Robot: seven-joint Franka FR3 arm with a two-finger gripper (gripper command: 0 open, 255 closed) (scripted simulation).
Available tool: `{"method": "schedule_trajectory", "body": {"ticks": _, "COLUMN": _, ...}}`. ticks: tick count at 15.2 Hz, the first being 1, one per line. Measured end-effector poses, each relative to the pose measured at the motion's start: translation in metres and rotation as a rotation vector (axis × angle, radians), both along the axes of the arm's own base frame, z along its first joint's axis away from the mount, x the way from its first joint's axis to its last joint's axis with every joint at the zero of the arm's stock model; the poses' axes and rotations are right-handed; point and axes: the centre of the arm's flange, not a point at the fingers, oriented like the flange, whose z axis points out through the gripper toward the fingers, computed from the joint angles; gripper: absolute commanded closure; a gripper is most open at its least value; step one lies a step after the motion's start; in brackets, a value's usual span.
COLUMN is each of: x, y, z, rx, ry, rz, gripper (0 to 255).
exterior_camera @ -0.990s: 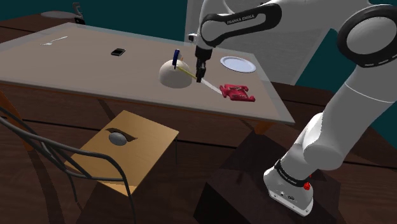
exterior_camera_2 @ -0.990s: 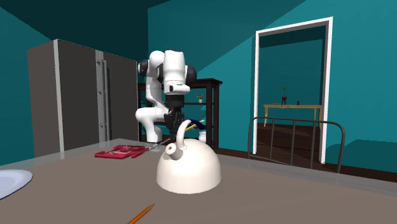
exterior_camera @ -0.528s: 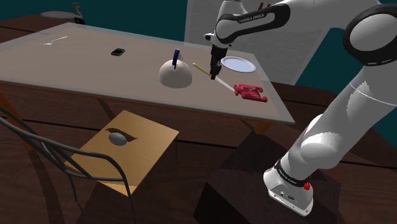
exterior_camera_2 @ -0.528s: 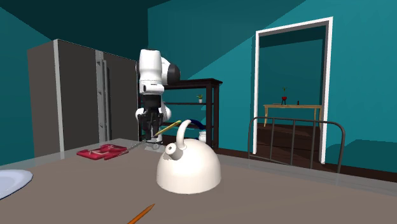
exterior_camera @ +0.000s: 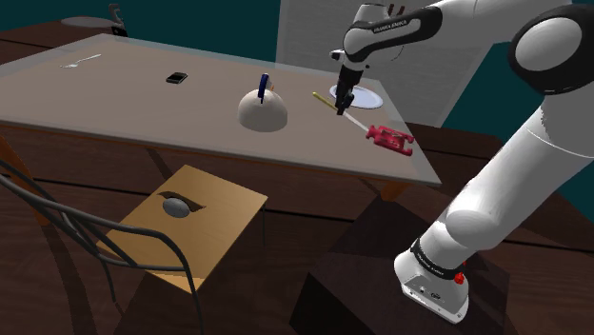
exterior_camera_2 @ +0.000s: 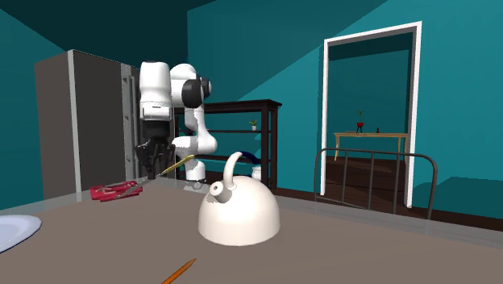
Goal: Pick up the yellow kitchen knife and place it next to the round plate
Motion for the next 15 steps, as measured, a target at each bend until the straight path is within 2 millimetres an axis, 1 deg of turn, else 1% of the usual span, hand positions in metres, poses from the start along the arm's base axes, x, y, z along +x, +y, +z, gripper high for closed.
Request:
{"method": "schedule_trajectory", "body": {"ticks": 1, "x": -0.002, "y": -0.014, "z": -0.002, "rx": 0.0, "ry": 0.0, "rz": 0.0, "gripper": 255}}
{"method": "schedule_trajectory", "body": {"ticks": 5, "x": -0.016, "y": -0.066, "z": 0.001, "rx": 0.0, "ry": 0.0, "rz": 0.0, "gripper": 255}}
{"method": "schedule_trajectory", "body": {"ticks": 6, "x": -0.019, "y": -0.078, "z": 0.001, "rx": 0.0, "ry": 0.0, "rz": 0.0, "gripper": 255}}
{"method": "schedule_trajectory", "body": {"ticks": 7, "x": -0.023, "y": -0.086, "z": -0.001, "rx": 0.0, "ry": 0.0, "rz": 0.0, "gripper": 255}}
{"method": "schedule_trajectory", "body": {"ticks": 8, "x": -0.024, "y": -0.09, "z": -0.006, "rx": 0.0, "ry": 0.0, "rz": 0.0, "gripper": 255}}
{"method": "schedule_trajectory", "body": {"ticks": 15, "x": -0.025, "y": -0.094, "z": -0.041, "rx": 0.0, "ry": 0.001, "rz": 0.001, "gripper": 255}}
